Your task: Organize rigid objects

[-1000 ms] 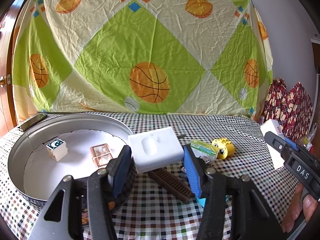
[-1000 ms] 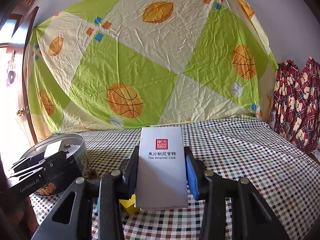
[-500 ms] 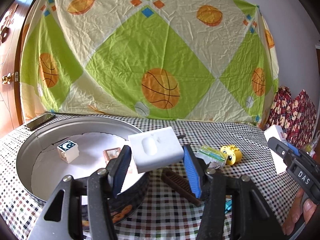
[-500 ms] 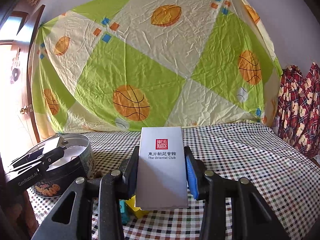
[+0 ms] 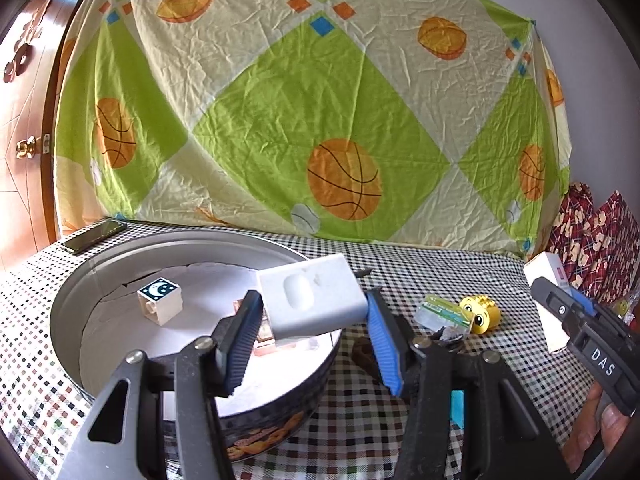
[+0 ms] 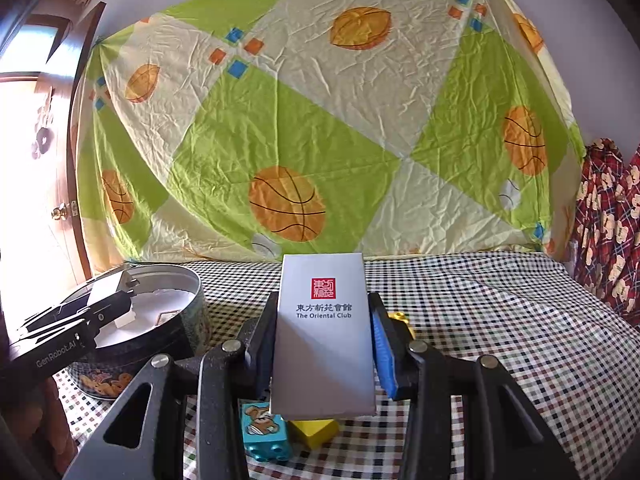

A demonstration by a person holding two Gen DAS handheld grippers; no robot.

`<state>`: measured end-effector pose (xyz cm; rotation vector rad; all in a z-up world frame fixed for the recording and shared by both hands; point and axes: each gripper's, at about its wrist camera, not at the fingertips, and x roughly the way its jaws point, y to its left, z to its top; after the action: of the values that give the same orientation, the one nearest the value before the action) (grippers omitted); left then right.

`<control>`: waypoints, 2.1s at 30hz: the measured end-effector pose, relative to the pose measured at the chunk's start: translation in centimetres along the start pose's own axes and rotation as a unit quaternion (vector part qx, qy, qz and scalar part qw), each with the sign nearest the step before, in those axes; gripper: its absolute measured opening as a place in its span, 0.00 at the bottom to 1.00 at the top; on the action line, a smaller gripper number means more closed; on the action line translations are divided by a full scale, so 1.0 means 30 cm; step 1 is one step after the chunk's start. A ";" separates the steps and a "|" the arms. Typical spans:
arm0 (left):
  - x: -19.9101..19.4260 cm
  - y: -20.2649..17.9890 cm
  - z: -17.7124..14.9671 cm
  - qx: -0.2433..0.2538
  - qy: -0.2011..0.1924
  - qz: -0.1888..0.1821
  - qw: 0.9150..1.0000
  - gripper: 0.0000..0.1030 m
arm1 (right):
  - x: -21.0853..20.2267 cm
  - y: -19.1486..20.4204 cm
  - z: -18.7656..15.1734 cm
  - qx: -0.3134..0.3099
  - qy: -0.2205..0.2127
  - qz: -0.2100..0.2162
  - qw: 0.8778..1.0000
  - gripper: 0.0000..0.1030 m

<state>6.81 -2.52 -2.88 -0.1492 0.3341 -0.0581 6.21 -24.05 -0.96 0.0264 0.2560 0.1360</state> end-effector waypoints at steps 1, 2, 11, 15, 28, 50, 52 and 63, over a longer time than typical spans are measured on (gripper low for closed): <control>0.000 0.004 0.002 -0.001 0.000 0.001 1.000 0.51 | 0.004 0.008 0.001 -0.001 0.000 0.002 1.000 0.42; -0.003 0.011 0.003 -0.001 -0.002 0.003 1.000 0.51 | 0.007 0.017 0.000 -0.002 0.000 0.004 1.000 0.42; -0.015 0.095 0.009 -0.010 -0.005 0.030 0.999 0.51 | 0.049 0.109 0.000 -0.015 0.006 0.033 0.999 0.42; -0.010 0.137 0.013 -0.018 -0.002 0.039 0.999 0.51 | 0.068 0.146 -0.005 -0.020 0.009 0.042 0.999 0.42; -0.007 0.201 0.024 -0.022 -0.002 0.052 0.998 0.51 | 0.092 0.255 -0.011 -0.036 0.011 0.070 0.997 0.42; -0.006 0.281 0.031 -0.023 0.003 0.085 0.996 0.51 | 0.115 0.387 -0.020 -0.065 0.018 0.106 0.992 0.42; -0.007 0.283 0.031 -0.024 0.003 0.084 0.996 0.51 | 0.118 0.394 -0.021 -0.066 0.020 0.107 0.992 0.42; -0.005 0.322 0.038 -0.026 0.008 0.093 0.995 0.51 | 0.142 0.454 -0.024 -0.082 0.029 0.118 0.989 0.42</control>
<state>7.35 7.17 -3.27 -0.1681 0.3638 0.1344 8.32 -9.96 -2.13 -0.1106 0.2993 0.3937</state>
